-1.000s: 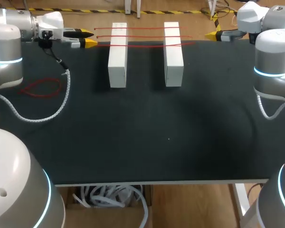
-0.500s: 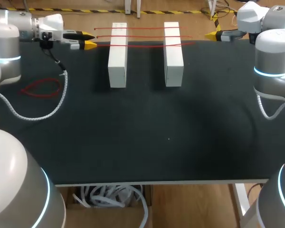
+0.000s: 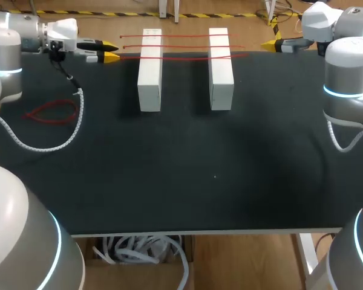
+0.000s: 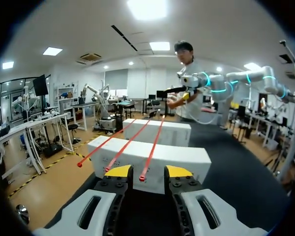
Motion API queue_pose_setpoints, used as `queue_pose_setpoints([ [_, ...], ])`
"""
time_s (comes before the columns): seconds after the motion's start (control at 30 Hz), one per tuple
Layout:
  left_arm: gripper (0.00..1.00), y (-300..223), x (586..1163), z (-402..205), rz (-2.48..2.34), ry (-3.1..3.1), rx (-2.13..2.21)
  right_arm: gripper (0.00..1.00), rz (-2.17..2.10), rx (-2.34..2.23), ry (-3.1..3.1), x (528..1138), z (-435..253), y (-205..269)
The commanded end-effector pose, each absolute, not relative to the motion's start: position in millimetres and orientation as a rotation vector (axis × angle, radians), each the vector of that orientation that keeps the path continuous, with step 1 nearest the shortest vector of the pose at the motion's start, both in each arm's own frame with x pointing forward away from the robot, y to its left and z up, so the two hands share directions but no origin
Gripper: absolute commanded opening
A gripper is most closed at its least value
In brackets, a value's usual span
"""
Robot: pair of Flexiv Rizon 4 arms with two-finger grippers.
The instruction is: Grab the tape and strap the tape.
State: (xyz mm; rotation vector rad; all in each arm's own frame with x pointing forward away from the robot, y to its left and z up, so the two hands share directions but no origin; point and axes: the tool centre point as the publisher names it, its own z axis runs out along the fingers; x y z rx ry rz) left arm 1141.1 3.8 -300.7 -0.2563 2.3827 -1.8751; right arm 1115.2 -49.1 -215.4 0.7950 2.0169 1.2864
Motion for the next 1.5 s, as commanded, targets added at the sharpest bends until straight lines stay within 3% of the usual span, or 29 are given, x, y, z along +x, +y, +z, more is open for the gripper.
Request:
queue_pose_setpoints([
  [0.03,0.27,2,1151,-312,-1.953,2.446,-0.146,1.0,1.287,0.795,2.017,1115,-215,-49],
  [1.5,0.22,-13,1155,-324,-2.052,2.369,-0.076,1.0,1.287,0.795,2.017,1115,-215,-49],
])
